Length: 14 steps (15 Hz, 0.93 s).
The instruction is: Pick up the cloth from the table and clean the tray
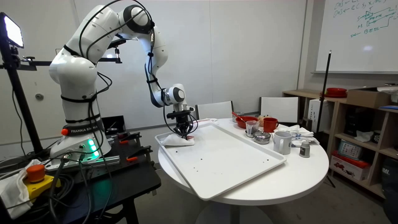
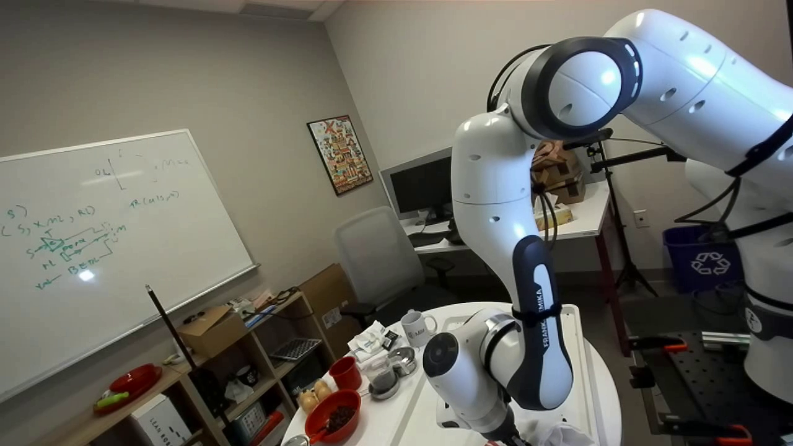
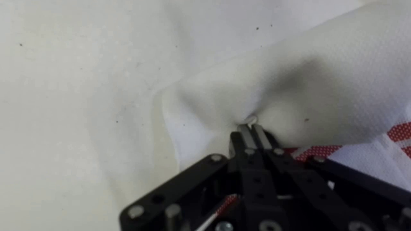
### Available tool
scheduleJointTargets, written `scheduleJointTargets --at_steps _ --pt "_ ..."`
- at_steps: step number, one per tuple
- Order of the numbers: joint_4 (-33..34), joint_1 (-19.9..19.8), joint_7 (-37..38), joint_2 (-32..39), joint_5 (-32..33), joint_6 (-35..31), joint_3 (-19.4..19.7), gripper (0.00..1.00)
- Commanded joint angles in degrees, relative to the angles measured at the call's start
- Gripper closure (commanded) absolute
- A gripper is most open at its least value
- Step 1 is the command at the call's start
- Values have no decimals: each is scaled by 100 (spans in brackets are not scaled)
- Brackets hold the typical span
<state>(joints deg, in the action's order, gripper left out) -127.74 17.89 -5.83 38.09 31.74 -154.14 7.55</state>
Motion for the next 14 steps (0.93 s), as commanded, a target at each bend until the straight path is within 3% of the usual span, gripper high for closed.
scheduleJointTargets --at_steps 1,4,5,14 --pt "76 9 250 372 246 -505 -102 99" --pt "-24 -79 197 302 311 -653 -113 99" --pt "-54 -82 212 288 335 -693 -87 80" --pt "-533 -56 227 241 340 -1490 322 13"
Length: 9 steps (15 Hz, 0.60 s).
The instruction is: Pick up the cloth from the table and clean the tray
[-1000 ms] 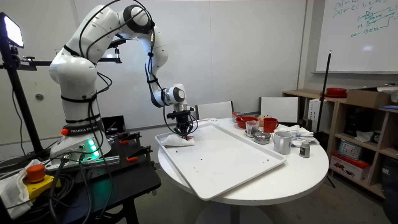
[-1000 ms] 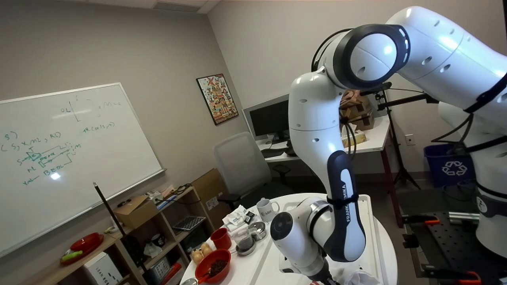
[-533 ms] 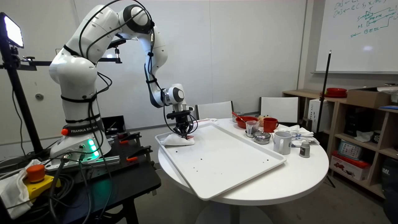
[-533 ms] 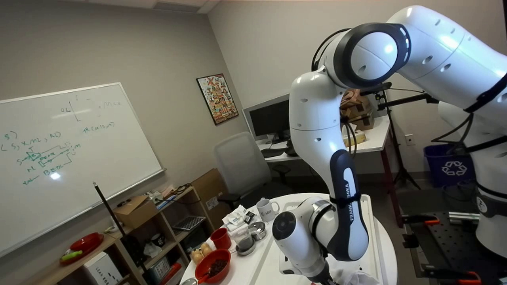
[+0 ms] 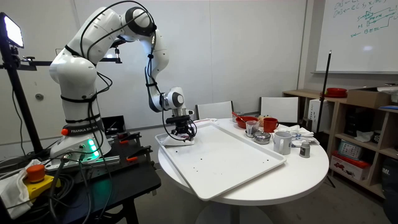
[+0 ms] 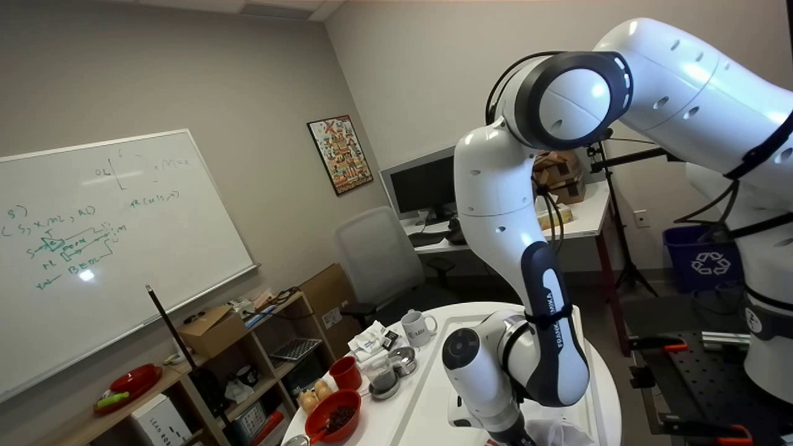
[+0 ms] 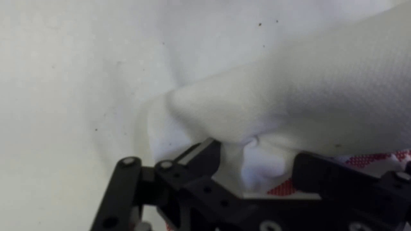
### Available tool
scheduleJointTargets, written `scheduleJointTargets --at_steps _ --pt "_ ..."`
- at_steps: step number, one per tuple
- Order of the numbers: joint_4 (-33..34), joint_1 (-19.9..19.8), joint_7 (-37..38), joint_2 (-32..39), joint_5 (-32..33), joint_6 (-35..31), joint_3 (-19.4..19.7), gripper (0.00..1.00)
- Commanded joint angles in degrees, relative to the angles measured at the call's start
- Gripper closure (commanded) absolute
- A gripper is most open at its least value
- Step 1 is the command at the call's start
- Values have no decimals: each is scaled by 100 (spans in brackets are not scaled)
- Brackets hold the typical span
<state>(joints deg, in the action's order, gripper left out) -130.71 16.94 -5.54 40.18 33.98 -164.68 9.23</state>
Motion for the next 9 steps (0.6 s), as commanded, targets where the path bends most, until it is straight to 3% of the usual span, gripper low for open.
scheduleJointTargets --at_steps 1,3,9 --pt "-390 103 245 -61 110 -643 236 7" --pt "-724 322 376 -277 205 -1079 476 0" --pt "-1764 1582 729 -920 148 -2339 1671 0"
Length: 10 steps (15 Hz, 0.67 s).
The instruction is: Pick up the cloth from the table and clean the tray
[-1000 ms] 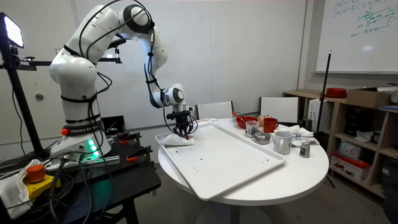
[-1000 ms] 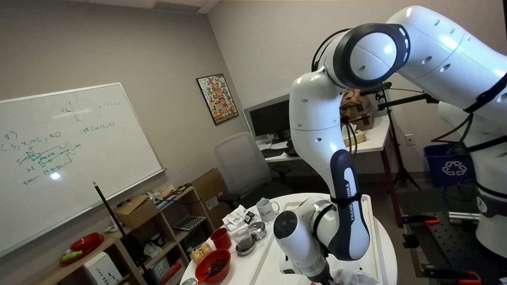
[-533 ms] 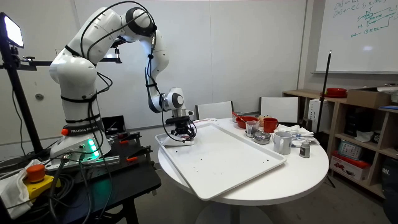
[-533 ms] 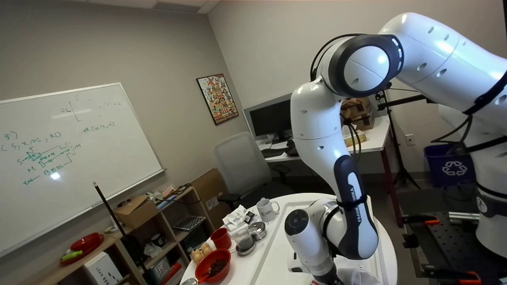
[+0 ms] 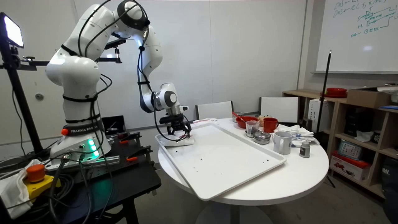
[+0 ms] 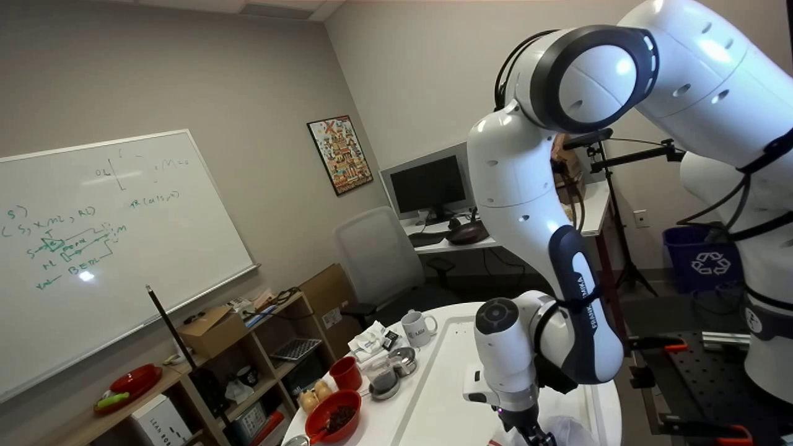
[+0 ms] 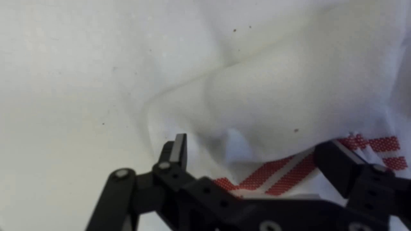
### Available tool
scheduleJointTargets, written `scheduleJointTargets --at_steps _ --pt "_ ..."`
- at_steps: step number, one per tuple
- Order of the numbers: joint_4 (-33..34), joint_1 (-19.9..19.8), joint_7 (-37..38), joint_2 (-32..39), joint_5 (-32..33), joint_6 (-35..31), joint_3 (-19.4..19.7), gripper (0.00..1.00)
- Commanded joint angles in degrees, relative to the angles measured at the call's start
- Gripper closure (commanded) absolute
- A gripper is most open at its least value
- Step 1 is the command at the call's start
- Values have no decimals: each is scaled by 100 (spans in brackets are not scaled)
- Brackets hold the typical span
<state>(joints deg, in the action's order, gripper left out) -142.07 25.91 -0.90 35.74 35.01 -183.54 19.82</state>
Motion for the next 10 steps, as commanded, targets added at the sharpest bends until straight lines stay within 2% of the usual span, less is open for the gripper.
scheduleJointTargets --at_steps 1,3,5,10 --pt "-740 901 281 -546 -16 -572 804 0" --pt "-877 1181 373 -676 -146 -681 1042 0" --pt "-991 1144 599 -901 -262 -552 955 0" --pt "-1159 99 1409 -1786 -819 622 -399 0"
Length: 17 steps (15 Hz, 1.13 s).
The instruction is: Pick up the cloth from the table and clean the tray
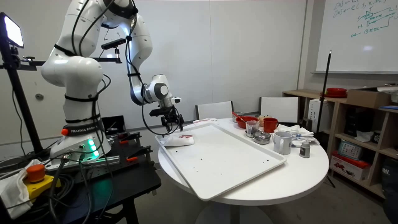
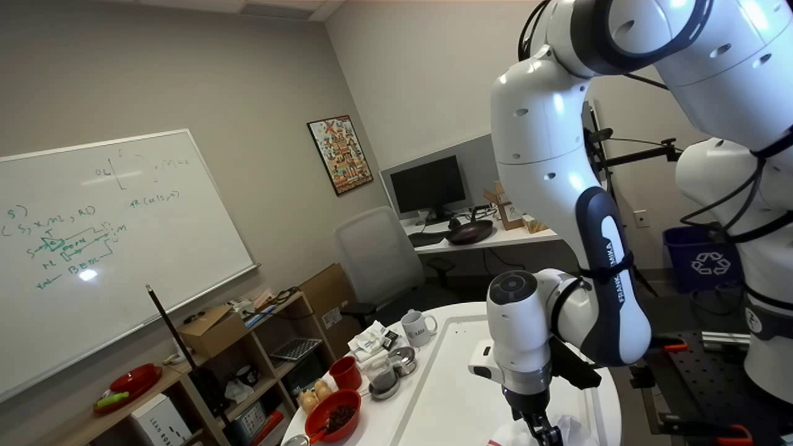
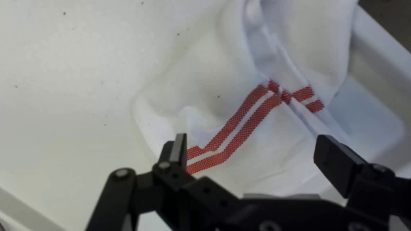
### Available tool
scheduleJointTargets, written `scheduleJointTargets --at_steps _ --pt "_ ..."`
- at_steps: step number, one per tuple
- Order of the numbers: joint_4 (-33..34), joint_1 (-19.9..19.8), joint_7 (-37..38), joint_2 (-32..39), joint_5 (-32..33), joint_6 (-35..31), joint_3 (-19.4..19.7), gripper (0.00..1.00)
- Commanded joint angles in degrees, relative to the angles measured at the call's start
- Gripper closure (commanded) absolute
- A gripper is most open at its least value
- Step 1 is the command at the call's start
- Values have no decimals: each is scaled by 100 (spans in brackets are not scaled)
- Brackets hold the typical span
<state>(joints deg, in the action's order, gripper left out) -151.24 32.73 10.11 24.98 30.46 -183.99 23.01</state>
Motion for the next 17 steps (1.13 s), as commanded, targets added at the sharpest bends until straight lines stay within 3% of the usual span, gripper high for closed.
scheduleJointTargets --at_steps 1,4,5,8,17 --pt "-242 -872 354 -820 -609 861 -1078 0" --pt "-303 -1590 332 -1110 -1609 1209 -2034 0" --pt "-94 -1154 302 -733 -1142 970 -1522 0" --pt "-169 -1504 302 -927 -1456 1097 -1930 0" --pt "-203 -1547 302 -942 -1482 1097 -1955 0"
